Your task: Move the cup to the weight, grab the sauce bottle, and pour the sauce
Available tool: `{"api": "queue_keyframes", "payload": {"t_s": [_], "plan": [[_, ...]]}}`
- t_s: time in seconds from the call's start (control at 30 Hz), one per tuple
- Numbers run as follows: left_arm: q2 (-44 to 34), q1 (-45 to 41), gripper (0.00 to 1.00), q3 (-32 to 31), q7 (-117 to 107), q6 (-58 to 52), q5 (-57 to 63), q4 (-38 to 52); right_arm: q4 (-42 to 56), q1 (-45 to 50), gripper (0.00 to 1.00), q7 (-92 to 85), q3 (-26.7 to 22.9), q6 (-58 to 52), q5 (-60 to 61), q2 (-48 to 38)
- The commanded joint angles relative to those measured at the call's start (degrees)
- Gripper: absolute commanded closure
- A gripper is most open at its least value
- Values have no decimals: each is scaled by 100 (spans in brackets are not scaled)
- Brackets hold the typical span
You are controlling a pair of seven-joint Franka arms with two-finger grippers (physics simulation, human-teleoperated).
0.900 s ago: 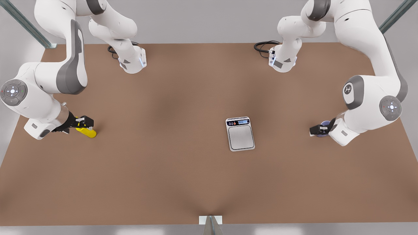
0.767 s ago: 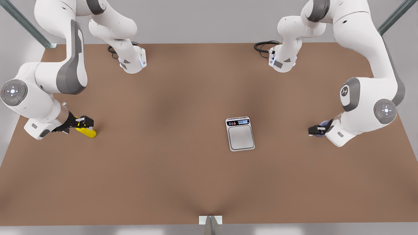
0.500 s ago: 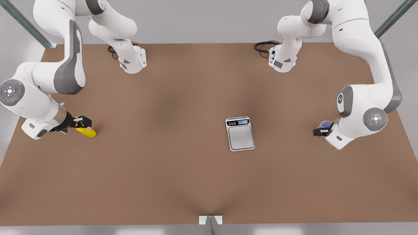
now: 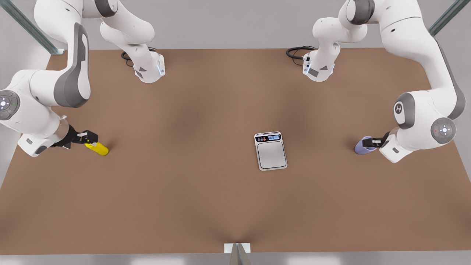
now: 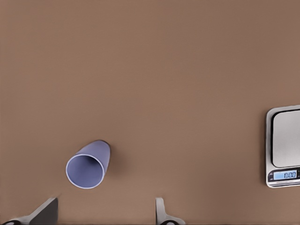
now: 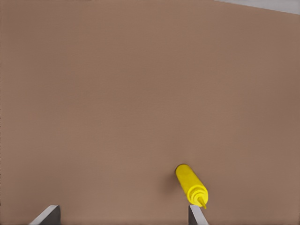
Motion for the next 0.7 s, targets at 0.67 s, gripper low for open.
{"api": "queue_keyframes", "payload": {"t_s": [0.67], "plan": [[228,-7,18,370,-459,2210,37,-2096,-88,-1793,0,-5032,0,-255,1097,623]]}}
